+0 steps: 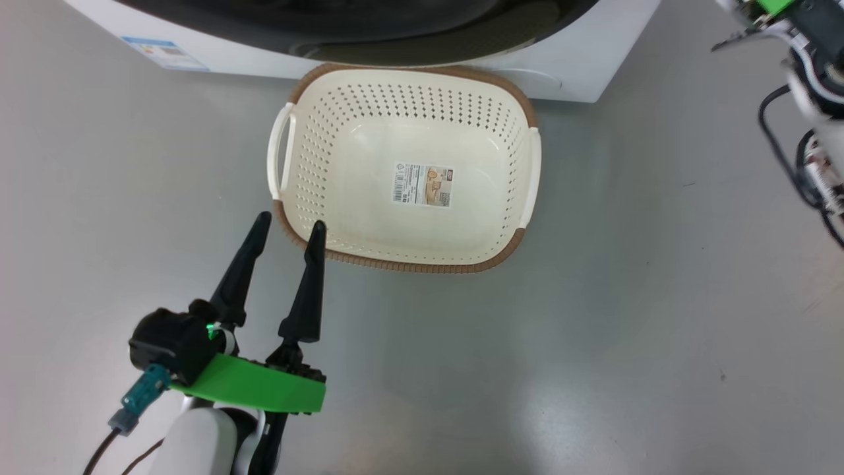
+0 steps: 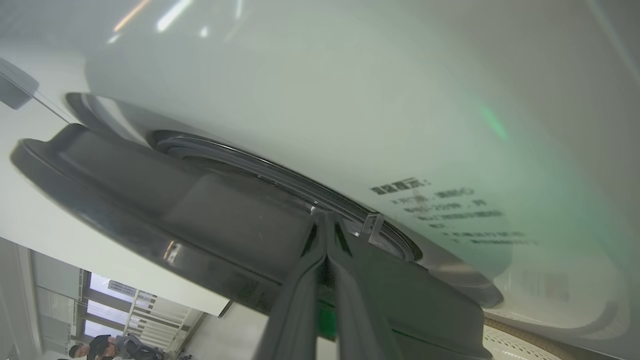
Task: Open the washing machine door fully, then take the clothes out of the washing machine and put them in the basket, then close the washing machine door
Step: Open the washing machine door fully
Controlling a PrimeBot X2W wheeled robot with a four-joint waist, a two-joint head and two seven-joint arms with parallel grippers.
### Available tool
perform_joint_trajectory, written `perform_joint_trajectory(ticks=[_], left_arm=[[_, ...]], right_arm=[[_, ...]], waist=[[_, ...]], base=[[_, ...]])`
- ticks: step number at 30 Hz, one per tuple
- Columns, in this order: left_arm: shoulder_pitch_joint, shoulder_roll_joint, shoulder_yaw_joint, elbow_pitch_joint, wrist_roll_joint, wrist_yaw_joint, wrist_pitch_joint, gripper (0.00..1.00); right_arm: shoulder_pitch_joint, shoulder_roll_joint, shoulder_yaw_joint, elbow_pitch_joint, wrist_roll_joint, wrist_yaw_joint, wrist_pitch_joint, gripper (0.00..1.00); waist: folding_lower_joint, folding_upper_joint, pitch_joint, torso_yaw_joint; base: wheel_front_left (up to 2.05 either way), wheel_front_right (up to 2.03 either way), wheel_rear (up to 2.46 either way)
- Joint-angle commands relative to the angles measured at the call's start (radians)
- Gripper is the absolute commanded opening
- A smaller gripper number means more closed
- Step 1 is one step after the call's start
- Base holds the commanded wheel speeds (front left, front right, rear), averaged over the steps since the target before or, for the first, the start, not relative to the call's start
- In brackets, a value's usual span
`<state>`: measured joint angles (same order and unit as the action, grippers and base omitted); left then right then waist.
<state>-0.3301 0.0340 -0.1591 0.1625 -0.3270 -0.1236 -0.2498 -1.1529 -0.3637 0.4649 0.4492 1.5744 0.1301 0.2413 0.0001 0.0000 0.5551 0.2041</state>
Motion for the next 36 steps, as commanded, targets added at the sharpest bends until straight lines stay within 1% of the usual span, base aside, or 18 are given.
perform_joint_trajectory(ticks=[1, 2, 9, 20, 36], left_arm=[[-0.003, 0.016, 0.027, -0.019, -0.002, -0.004, -0.012, 1.0], [-0.004, 0.016, 0.026, -0.017, -0.003, -0.005, -0.012, 1.0], [-0.01, 0.016, 0.016, -0.01, -0.011, -0.006, -0.012, 1.0], [0.0, 0.016, 0.022, -0.003, -0.002, -0.006, -0.012, 1.0], [0.059, 0.016, 0.029, -0.001, 0.017, -0.007, -0.012, 1.0]], right_arm=[[-0.014, 0.014, 0.004, -0.015, 0.015, 0.001, 0.027, 0.0], [-0.029, 0.017, 0.007, -0.002, 0.028, 0.001, 0.056, 0.0], [-0.04, 0.04, 0.004, 0.01, 0.068, 0.001, 0.124, 0.0], [0.065, 0.062, 0.032, -0.053, 0.041, 0.001, 0.128, 0.0], [0.221, 0.087, 0.091, -0.139, 0.031, 0.001, 0.188, 0.0]], waist=[[-0.0001, 0.0, 0.01, 0.01], [-0.0001, 0.0, 0.013, 0.012], [-0.0001, 0.0, 0.01, 0.016], [-0.0001, 0.0, -0.042, 0.0], [-0.0001, 0.0, -0.14, -0.007]], base=[[0.0, 0.0, 0.0], [0.0, 0.0, 0.0], [0.0, 0.0, 0.0], [0.0, 0.0, 0.0], [0.0, 0.0, 0.0]])
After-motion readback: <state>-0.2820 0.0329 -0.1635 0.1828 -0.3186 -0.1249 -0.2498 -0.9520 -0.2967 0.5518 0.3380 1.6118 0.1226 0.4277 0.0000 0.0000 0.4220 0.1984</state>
